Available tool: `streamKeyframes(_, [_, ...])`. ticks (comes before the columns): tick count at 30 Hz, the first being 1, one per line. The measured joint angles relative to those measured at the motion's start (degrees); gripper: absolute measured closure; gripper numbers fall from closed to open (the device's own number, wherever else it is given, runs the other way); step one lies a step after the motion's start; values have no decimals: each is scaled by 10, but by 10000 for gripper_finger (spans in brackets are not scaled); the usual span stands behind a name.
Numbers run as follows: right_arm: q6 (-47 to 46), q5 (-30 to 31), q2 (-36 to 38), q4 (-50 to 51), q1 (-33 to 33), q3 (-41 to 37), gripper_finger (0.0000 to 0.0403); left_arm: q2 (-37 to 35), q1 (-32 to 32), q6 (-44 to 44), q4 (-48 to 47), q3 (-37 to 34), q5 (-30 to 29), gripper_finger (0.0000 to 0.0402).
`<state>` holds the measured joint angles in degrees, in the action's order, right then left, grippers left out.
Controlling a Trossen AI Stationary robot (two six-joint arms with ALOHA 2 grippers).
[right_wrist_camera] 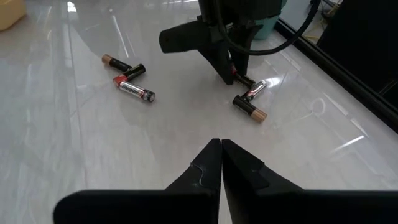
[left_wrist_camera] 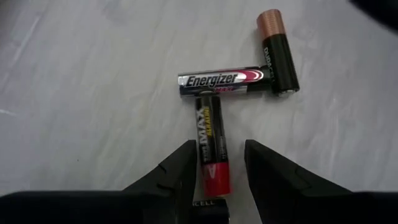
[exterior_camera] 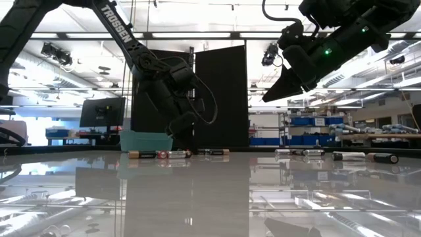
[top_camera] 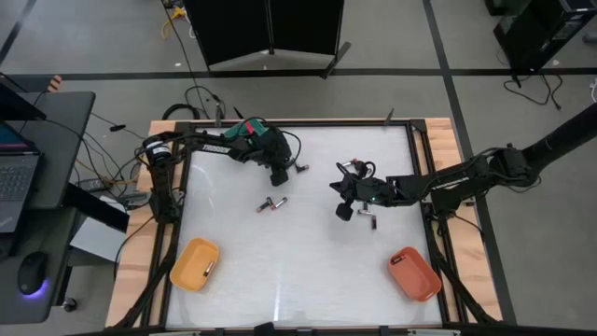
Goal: Sort batteries
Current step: Put the red battery into the orange bin
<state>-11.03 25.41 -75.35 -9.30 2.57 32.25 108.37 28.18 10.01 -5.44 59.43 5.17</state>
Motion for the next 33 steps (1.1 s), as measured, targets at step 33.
streamKeyframes(33, [2, 0, 0, 0, 3, 0, 391, -33, -21, 3, -97, 40, -40, 353])
